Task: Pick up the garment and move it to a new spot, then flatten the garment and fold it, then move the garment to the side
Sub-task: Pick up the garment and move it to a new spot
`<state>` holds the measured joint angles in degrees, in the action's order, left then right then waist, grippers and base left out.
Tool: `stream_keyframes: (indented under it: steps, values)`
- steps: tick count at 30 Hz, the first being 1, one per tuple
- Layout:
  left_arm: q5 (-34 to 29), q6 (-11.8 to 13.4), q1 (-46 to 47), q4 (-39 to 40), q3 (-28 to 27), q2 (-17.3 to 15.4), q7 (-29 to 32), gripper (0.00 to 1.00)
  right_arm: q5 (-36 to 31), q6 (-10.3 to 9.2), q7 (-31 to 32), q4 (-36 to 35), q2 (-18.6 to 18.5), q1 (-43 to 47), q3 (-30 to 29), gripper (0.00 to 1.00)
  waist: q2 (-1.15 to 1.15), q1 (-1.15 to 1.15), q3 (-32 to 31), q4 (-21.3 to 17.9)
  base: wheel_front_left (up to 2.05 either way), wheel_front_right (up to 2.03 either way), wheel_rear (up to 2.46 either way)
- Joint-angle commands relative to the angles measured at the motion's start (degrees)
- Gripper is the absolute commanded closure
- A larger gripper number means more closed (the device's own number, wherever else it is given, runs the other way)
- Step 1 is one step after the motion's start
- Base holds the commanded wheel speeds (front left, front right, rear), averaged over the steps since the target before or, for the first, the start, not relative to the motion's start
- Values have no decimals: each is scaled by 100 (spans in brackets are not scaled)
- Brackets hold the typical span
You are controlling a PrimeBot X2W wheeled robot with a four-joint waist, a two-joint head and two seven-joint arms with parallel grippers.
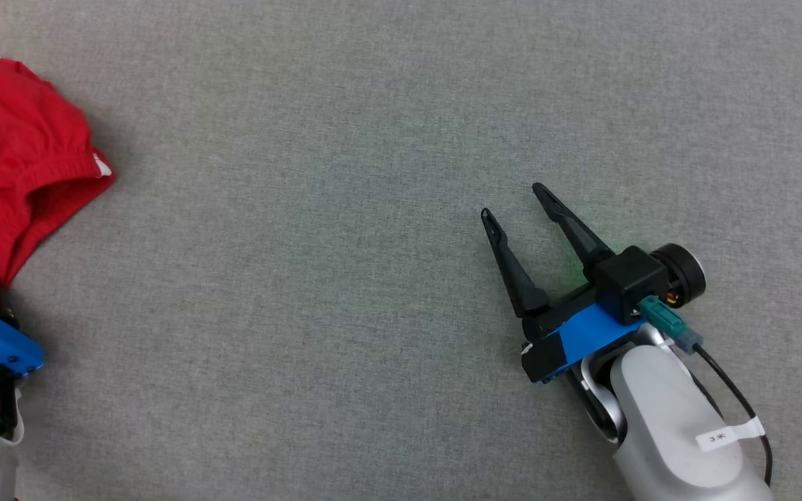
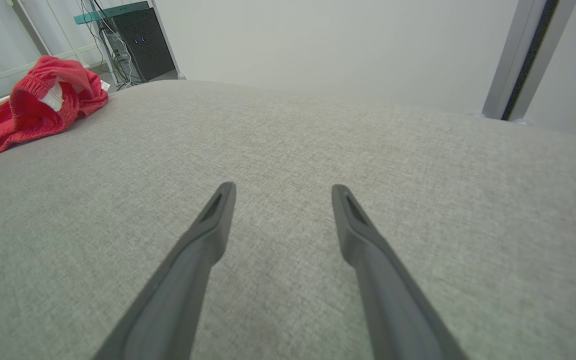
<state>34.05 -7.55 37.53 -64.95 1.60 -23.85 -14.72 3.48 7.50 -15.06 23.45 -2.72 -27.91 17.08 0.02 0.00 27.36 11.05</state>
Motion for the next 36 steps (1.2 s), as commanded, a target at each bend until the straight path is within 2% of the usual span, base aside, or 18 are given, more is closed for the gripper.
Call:
stream_keyframes:
  steps: [1, 2, 3, 13, 19, 27, 36]
  values:
    - [84, 13, 90, -73, 91, -3, 78, 17, -14, -1, -15, -12, -33, 31, -43, 0, -2, 0, -7, -26, 0, 0, 0]
    - [193, 13, 67, -161, 257, 39, 130, 91, -2, -1, -15, -25, -33, 109, -93, 0, -2, 0, -46, -46, 0, 0, 0]
    - [250, 13, 37, -145, 350, 76, 152, 100, 3, -1, -15, -22, -31, 148, -120, 0, -2, 0, -82, -51, 0, 0, 0]
    - [644, 13, -131, 783, 1357, -133, -45, 100, 344, -1, -15, 73, -31, 494, -316, 0, -2, 0, -747, -44, 0, 0, 0]
    - [386, 12, -157, 2182, 1611, -234, -50, 100, 565, -1, -15, 53, -31, 736, -411, 0, -2, 0, -1178, -217, 0, 0, 0]
    - [137, 12, -471, 3425, 2021, 109, -51, 100, 722, -1, -16, -47, -30, 1004, -417, 0, -2, 0, -1442, -956, 0, 0, 0]
    - [-43, 11, -725, 4035, 2918, 681, -52, 100, 792, -1, -15, -275, -27, 1207, -388, 0, -2, 0, -1375, -1867, 0, 0, 0]
